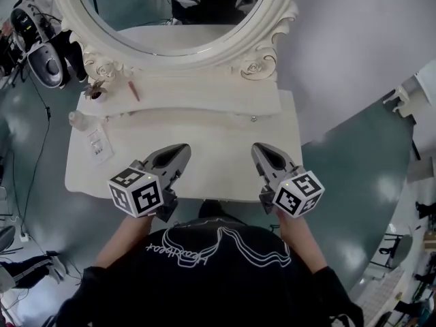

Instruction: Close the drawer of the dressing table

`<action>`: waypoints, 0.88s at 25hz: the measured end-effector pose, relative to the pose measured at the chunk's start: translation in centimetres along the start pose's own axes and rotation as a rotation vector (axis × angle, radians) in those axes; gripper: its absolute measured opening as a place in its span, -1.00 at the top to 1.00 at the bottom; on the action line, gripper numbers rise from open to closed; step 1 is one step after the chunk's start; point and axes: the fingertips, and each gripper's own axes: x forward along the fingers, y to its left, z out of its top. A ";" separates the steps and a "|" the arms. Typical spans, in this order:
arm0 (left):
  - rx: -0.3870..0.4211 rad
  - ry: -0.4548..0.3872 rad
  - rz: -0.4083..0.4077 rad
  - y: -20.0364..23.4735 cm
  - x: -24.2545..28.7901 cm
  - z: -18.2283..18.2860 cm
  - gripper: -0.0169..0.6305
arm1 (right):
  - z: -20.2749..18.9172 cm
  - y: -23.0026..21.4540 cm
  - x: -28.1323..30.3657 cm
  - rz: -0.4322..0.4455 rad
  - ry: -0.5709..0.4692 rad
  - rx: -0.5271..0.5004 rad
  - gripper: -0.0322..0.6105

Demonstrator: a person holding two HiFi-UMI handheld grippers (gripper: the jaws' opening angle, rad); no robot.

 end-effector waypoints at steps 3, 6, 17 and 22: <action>0.044 -0.016 -0.031 -1.9 -0.8 0.4 0.93 | 0.6 2.6 -0.8 0.065 -0.030 -0.015 0.89; 0.070 -0.031 -0.051 -3.4 -1.6 0.4 0.93 | 0.4 4.2 -1.3 0.093 -0.032 -0.030 0.89; 0.081 -0.034 -0.062 -5.0 -3.7 -0.6 0.93 | -0.5 6.9 -2.5 0.109 -0.045 -0.008 0.89; 0.081 -0.035 -0.065 -5.0 -4.5 -1.1 0.93 | -1.4 7.7 -2.5 0.112 -0.040 0.006 0.89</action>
